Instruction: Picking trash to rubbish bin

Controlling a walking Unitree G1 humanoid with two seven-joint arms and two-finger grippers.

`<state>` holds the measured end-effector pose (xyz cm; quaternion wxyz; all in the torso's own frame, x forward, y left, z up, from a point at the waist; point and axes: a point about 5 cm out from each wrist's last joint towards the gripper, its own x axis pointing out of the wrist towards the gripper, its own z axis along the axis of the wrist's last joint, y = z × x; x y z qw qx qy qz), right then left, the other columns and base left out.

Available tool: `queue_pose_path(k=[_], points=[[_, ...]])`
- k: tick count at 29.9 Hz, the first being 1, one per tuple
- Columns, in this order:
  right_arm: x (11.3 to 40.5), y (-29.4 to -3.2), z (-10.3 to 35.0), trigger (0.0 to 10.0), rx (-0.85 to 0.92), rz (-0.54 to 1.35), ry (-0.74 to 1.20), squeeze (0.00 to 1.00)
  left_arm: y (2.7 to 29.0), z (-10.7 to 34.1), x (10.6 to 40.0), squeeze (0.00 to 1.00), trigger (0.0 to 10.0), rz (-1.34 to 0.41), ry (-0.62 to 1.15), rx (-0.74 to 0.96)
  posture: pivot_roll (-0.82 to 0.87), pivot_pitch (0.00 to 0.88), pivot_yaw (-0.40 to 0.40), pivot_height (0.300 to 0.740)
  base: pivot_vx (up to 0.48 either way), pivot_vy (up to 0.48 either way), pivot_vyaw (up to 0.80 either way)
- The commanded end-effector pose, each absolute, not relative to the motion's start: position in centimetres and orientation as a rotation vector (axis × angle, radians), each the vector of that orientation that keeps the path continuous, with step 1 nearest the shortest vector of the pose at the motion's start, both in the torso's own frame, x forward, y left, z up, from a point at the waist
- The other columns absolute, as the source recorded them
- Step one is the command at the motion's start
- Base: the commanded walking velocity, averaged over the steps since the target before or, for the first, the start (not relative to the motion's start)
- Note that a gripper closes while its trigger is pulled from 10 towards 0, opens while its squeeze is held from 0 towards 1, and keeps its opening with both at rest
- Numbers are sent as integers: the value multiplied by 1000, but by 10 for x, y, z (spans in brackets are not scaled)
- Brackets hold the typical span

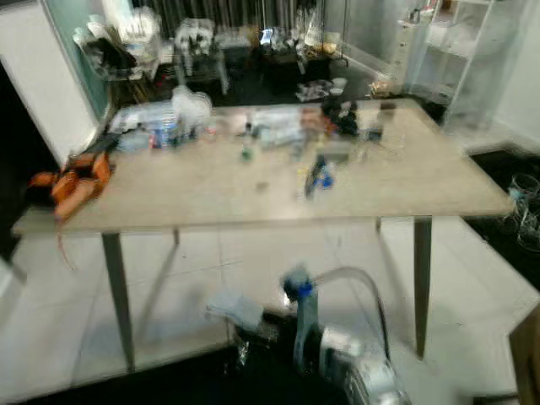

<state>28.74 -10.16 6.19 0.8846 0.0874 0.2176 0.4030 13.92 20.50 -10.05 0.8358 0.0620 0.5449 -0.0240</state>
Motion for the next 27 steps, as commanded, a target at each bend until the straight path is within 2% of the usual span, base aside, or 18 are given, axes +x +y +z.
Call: queue_pose_path(k=[1,17,24,27], points=[[290,-124,44,10000,170,670,504,0,201,-99,146,0,10000,-69,1130,138,-218,117,76,740,0,0,-788],[299,-182,17,10000,182,206,542,0,196,-100,144,0,10000,-91,1139,119,-219,123,72,740,0,0,-788],[314,-205,38,10000,205,79,405,0,194,-101,143,0,10000,-107,1147,124,-230,119,72,740,0,0,-791],[321,-207,52,10000,258,89,311,0,192,-101,144,0,10000,-118,1148,123,-240,115,73,740,0,0,-792]])
